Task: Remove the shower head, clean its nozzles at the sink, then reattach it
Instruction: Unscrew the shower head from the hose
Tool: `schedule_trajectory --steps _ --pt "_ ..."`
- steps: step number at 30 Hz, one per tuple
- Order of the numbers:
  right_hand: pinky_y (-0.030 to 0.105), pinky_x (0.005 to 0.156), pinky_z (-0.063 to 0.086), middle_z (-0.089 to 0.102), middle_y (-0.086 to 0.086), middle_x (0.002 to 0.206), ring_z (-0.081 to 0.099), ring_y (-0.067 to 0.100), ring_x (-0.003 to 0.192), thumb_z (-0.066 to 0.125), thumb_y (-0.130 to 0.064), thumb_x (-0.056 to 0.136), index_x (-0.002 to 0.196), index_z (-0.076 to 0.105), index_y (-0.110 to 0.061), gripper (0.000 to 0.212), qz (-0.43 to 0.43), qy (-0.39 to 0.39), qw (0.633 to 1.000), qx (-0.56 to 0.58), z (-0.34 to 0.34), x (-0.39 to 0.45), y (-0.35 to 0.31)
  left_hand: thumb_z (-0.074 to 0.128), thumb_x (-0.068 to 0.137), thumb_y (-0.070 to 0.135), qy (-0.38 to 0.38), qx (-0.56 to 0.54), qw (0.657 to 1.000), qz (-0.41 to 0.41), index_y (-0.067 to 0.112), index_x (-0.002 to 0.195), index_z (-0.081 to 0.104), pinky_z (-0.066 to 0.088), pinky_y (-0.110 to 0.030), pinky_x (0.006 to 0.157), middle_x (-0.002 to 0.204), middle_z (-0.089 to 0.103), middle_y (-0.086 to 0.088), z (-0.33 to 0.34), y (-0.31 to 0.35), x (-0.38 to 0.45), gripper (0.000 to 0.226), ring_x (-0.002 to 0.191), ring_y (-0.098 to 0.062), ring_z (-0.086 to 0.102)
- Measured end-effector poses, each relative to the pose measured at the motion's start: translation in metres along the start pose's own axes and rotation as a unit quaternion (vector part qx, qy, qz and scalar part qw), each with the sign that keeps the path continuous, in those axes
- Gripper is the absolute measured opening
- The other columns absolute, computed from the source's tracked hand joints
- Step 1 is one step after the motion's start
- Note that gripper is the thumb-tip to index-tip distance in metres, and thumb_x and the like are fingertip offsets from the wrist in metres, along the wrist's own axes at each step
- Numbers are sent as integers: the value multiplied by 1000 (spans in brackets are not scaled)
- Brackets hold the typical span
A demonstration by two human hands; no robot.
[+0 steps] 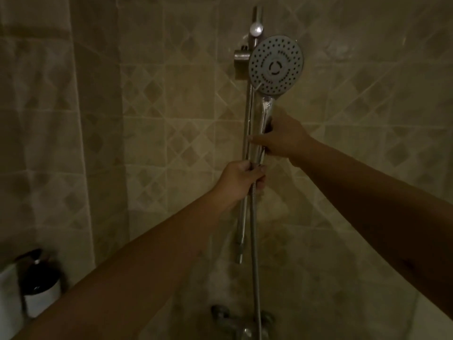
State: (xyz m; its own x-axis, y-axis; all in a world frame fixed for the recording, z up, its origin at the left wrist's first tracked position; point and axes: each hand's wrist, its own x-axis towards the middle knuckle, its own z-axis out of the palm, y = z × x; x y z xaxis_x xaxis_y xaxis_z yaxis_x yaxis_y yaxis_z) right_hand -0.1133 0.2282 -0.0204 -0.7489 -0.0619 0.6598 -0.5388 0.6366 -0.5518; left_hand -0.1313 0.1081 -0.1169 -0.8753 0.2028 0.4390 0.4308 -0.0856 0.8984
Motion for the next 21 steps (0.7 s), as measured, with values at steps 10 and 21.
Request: schedule_trajectory --steps 10,21 --pt "43 87 58 66 20 113 68 30 102 72 -6 82 117 56 -8 38 53 -148 970 186 8 -22 19 52 99 14 -89 -34 995 -40 -2 107 60 54 -32 65 80 67 -7 -10 -30 -16 19 68 -17 63" --pt "29 52 42 51 0 53 52 16 51 57 2 83 73 48 -17 24 103 -111 918 368 47 -47 58 50 97 7 -146 -160 970 -111 14 97 60 52 -34 71 100 71 -10 1 -73 -38 11 73 -15 64"
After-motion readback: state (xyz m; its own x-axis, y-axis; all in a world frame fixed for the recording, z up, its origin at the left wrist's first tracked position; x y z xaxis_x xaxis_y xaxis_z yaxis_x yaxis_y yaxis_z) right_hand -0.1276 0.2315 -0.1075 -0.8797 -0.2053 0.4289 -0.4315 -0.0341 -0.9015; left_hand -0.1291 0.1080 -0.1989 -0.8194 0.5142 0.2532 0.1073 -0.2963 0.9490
